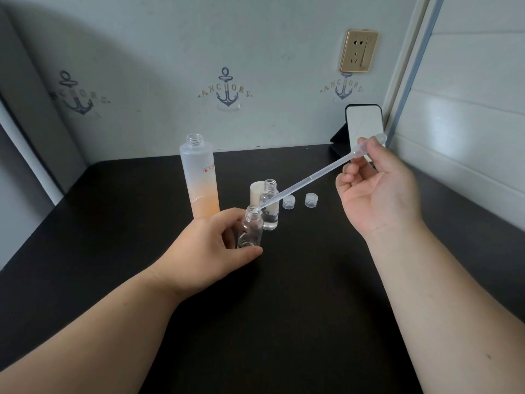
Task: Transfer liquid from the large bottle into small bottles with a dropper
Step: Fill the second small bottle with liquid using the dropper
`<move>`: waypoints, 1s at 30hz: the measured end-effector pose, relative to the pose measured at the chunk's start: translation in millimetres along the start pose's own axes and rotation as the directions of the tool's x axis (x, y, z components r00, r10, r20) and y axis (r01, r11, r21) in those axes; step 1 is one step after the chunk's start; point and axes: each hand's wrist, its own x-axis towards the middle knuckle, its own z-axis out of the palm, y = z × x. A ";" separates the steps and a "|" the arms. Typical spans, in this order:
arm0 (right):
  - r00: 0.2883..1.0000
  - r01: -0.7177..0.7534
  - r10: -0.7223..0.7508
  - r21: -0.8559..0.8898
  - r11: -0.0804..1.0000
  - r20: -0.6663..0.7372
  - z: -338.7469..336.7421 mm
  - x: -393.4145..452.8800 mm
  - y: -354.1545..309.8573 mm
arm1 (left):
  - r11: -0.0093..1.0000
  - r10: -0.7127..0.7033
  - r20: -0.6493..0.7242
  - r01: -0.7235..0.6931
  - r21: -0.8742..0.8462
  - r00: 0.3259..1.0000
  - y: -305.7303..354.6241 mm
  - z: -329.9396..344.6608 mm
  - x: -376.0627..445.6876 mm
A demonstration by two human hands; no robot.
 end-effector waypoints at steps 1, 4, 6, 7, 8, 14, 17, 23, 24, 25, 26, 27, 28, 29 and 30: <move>1.000 0.000 0.000 0.007 1.000 -0.003 0.0 0.0 -0.2 | 1.000 0.005 0.000 -0.005 -0.007 1.000 0.5 -0.3 0.1; 1.000 0.005 -0.005 0.016 1.000 0.007 -0.1 -0.1 -0.7 | 1.000 0.006 0.007 -0.006 -0.029 1.000 0.9 -0.5 -0.1; 1.000 0.013 -0.014 0.007 1.000 0.021 -0.6 -0.2 -1.0 | 0.999 0.001 0.012 0.000 -0.038 1.000 -0.4 -0.3 -0.5; 0.999 0.017 -0.017 0.002 1.000 0.028 -0.7 -0.2 -1.1 | 0.999 -0.003 0.013 0.004 -0.044 1.000 -1.1 -0.6 -0.9; 0.999 0.020 -0.020 0.000 1.000 0.036 -0.8 -0.2 -1.3 | 0.999 -0.007 0.016 0.008 -0.050 1.000 -1.2 -0.6 -0.8; 0.996 0.036 -0.035 -0.016 0.999 0.079 -1.5 0.5 -1.7 | 0.998 -0.009 0.024 0.011 -0.069 1.000 -3.0 -0.2 0.1; 0.995 0.038 -0.035 -0.025 0.999 0.094 -2.4 1.4 -1.6 | 0.998 -0.001 0.025 0.003 -0.070 1.000 -3.7 0.0 -0.2; 0.996 0.045 -0.043 -0.021 0.999 0.074 -3.8 3.5 -0.3 | 0.997 0.002 0.031 0.000 -0.073 1.000 -4.5 0.0 0.5; 0.996 0.045 -0.044 -0.020 0.999 0.073 -3.8 3.7 0.1 | 0.997 0.003 0.029 -0.001 -0.074 1.000 -5.1 0.0 0.6; 0.997 0.044 -0.043 -0.017 0.999 0.070 -3.9 4.1 0.1 | 0.997 0.004 0.027 -0.002 -0.073 1.000 -5.3 0.1 0.8; 0.997 0.043 -0.042 -0.015 0.999 0.067 -4.4 4.6 0.1 | 0.998 0.005 0.027 -0.004 -0.070 1.000 -5.8 0.2 0.7; 0.997 0.042 -0.041 -0.014 0.999 0.064 -4.8 5.1 -0.2 | 0.998 0.006 0.026 -0.005 -0.067 1.000 -6.0 0.4 0.5; 0.997 0.043 -0.042 -0.016 0.999 0.061 -4.9 5.4 -0.7 | 0.998 0.006 0.023 -0.005 -0.064 1.000 -6.3 0.5 0.5; 0.997 0.045 -0.043 -0.022 0.999 0.057 -5.1 5.4 -1.0 | 0.998 0.006 0.020 -0.005 -0.059 1.000 -6.5 0.5 0.6; 0.998 0.047 -0.046 -0.028 0.998 0.052 -5.2 5.4 -1.0 | 0.999 0.004 0.018 -0.003 -0.052 1.000 -6.5 0.6 1.0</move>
